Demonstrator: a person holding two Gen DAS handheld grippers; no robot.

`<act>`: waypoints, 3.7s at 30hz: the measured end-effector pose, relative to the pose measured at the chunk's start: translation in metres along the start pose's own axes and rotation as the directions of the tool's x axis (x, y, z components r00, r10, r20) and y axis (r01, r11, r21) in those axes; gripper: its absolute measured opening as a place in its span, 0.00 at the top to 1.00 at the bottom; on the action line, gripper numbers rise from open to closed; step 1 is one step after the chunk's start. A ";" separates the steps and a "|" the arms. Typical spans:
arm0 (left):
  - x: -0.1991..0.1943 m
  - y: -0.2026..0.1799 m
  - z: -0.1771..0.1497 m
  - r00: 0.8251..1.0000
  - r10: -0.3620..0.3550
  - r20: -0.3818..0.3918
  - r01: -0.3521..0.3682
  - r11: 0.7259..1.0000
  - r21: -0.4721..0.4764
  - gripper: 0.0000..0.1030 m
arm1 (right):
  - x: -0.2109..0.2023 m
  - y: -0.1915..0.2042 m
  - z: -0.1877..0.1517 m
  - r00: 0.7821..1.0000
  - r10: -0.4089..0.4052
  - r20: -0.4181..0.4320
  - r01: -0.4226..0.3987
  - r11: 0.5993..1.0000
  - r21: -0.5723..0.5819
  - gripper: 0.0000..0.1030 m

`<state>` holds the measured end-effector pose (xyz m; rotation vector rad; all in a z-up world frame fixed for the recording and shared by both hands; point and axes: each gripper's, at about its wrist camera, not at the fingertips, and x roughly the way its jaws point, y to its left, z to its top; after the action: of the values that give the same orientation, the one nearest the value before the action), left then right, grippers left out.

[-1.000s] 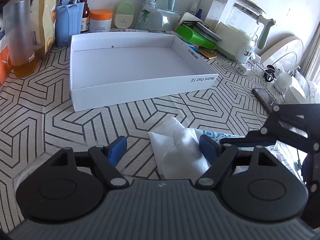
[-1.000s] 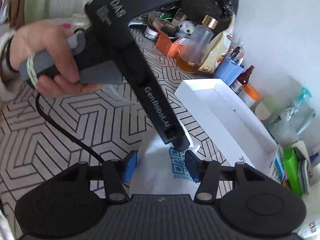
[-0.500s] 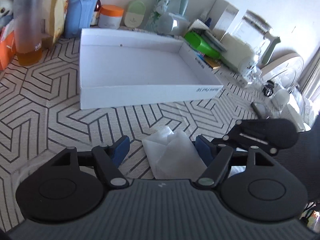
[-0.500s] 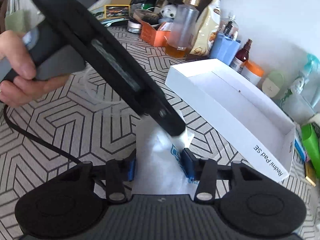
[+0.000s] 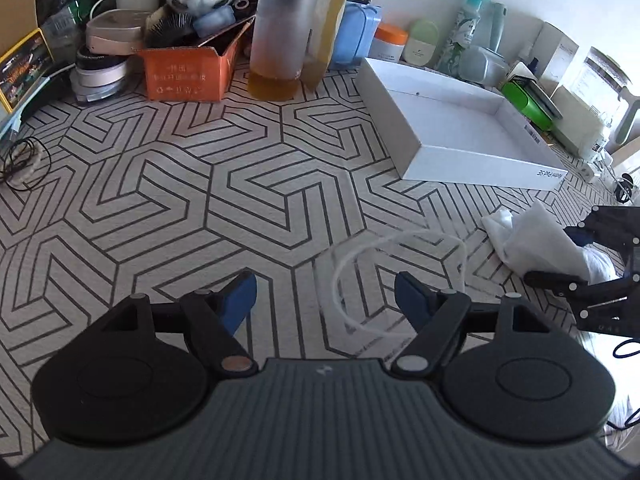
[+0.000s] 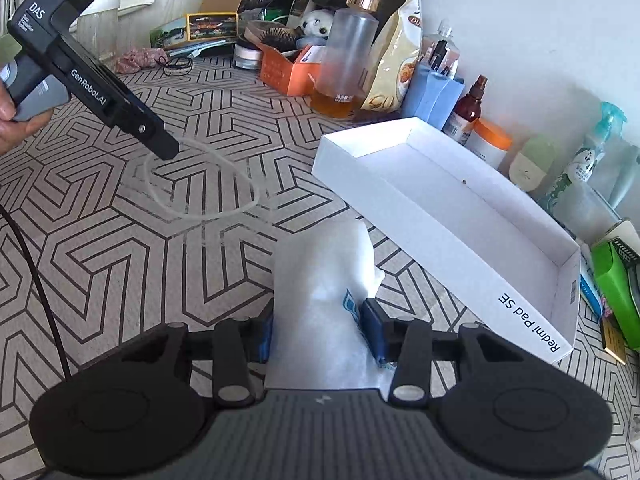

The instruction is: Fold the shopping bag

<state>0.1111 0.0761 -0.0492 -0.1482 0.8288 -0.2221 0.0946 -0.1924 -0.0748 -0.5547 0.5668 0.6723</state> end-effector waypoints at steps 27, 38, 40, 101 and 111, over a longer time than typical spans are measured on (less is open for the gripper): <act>0.004 -0.053 0.016 0.998 -0.056 0.029 0.052 0.991 0.119 0.97 | -0.070 -0.036 0.002 0.911 -0.089 0.402 -0.039 0.953 0.300 0.67; -0.002 -0.047 0.022 0.997 -0.052 0.057 0.047 0.996 0.075 0.97 | -0.099 -0.071 0.000 0.901 -0.230 0.367 0.059 0.904 0.423 0.67; -0.002 -0.043 0.021 0.997 -0.041 0.062 0.037 0.997 0.063 0.97 | -0.101 -0.079 -0.008 0.903 -0.268 0.337 0.090 0.883 0.461 0.67; -0.154 -0.133 -0.025 0.853 -0.375 0.362 0.294 0.920 0.260 0.65 | -0.090 -0.059 -0.033 0.675 0.098 0.732 -0.552 0.725 0.412 0.67; -0.151 -0.084 -0.014 0.846 -0.222 0.484 0.198 0.975 0.101 0.35 | -0.063 -0.083 -0.037 0.634 0.157 0.757 -0.681 0.577 0.451 0.67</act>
<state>-0.0096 0.0325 0.0669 -0.2402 0.2918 -0.3918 0.1011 -0.2960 -0.0367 0.6255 0.2444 1.0052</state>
